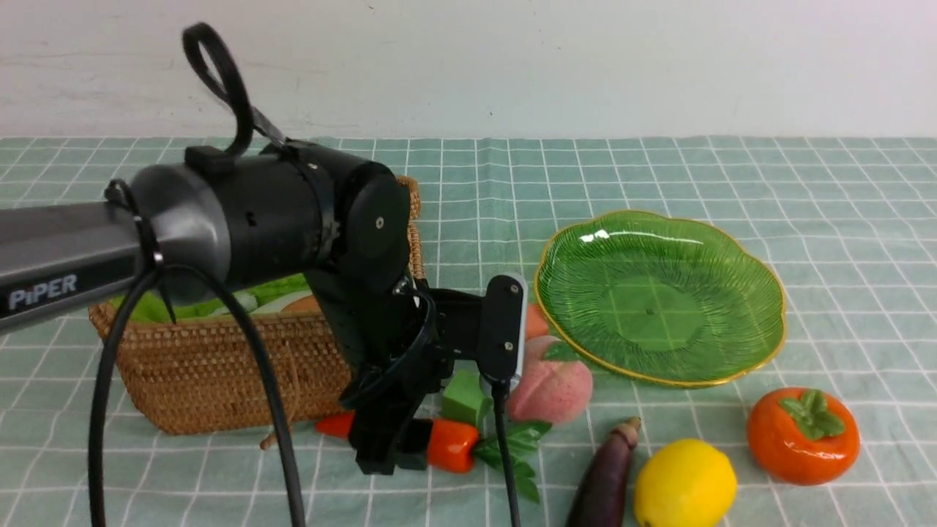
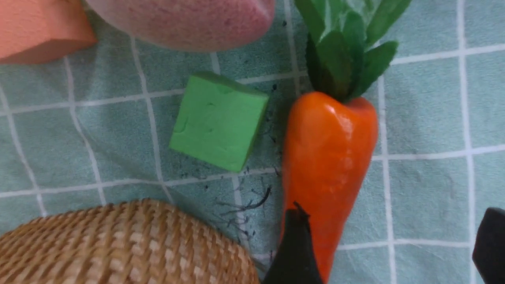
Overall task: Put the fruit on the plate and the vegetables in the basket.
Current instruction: Use the left arm to grab a carrot and put it into the left basket
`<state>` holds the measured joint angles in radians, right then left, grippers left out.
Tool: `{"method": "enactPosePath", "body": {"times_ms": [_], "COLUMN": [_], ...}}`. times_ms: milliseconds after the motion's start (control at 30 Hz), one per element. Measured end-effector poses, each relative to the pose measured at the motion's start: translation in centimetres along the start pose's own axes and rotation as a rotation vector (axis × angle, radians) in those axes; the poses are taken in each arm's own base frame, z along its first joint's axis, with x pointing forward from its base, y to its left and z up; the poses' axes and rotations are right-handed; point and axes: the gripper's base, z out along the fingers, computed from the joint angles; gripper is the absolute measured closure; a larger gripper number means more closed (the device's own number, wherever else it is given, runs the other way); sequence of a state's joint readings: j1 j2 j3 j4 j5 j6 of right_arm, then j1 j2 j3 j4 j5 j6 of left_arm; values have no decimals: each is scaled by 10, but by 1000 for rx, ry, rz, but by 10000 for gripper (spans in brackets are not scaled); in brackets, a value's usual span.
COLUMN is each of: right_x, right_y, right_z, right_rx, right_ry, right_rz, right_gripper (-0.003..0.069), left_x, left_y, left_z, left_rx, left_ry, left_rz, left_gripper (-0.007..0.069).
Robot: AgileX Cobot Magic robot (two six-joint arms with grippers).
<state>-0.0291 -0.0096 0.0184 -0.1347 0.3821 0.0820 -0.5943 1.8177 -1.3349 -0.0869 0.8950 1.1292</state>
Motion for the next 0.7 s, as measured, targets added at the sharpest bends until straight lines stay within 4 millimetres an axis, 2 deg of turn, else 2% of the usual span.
{"method": "enactPosePath", "body": {"times_ms": [700], "right_x": [0], "right_y": [0], "right_z": [0], "right_rx": [0], "right_ry": [0], "right_rz": [0], "right_gripper": [418], "left_x": [2], "left_y": [5], "left_z": [46], "left_rx": [35], "left_ry": [28], "left_rz": [-49], "left_gripper": [75]}}
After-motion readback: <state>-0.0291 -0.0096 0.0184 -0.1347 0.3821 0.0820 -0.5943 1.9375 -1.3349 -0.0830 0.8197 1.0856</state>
